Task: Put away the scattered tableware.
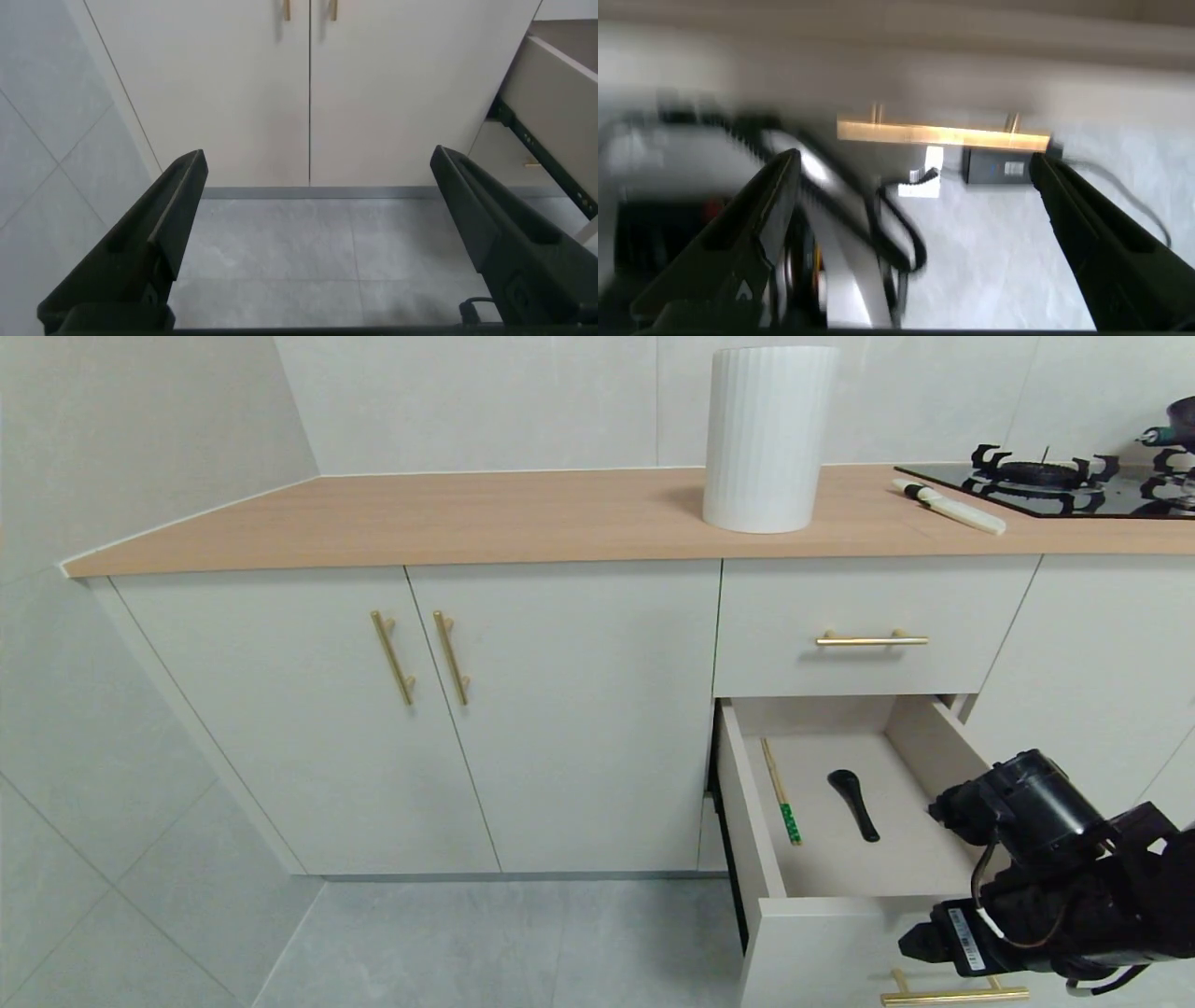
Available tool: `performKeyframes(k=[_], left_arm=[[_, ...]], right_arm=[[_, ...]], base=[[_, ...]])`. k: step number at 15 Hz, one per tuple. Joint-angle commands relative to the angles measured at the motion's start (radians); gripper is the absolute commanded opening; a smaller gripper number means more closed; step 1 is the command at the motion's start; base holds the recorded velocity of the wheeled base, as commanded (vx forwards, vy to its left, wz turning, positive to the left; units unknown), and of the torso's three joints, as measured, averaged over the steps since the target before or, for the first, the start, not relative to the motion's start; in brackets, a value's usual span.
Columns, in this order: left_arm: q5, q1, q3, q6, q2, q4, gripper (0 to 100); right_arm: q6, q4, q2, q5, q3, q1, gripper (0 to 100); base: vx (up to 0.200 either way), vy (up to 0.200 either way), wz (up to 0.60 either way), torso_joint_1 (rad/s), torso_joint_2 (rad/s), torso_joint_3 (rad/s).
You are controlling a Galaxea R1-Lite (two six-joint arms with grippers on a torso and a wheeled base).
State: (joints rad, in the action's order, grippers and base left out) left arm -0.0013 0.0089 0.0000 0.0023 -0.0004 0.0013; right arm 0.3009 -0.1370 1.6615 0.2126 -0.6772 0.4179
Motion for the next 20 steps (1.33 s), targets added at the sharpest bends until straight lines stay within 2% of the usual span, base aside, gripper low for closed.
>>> performKeyframes(k=[1,4,13,15,19,20], left_arm=[[0.000,0.000,0.000,-0.001,0.000,0.000,100],[0.000,0.000,0.000,-0.001,0.000,0.000,100],[0.000,0.000,0.000,0.001,0.000,0.000,100],[0.001,0.000,0.000,-0.001,0.000,0.000,100],[0.000,0.000,0.000,-0.001,0.000,0.000,100],[0.000,0.000,0.000,-0.001,0.000,0.000,100]], right_arm=[[0.014,0.016,0.035,0.007,0.005,-0.001,100],[0.035,0.083,0.067,0.051,0.007,-0.011,100],[0.026,0.382,0.167,0.068,0.018,-0.079,100],[-0.009,0.484,0.241,0.068,-0.021,-0.111,100],[-0.045,0.499,0.320,0.070,-0.140,-0.134,100],[-0.046,0.498,0.360,0.070,-0.206,-0.136,100]], base=[[0.000,0.000,0.00,0.000,0.00,0.000],[0.000,0.000,0.00,0.000,0.00,0.000],[0.000,0.000,0.00,0.000,0.00,0.000],[0.000,0.000,0.00,0.000,0.00,0.000],[0.000,0.000,0.00,0.000,0.00,0.000],[0.000,0.000,0.00,0.000,0.00,0.000]])
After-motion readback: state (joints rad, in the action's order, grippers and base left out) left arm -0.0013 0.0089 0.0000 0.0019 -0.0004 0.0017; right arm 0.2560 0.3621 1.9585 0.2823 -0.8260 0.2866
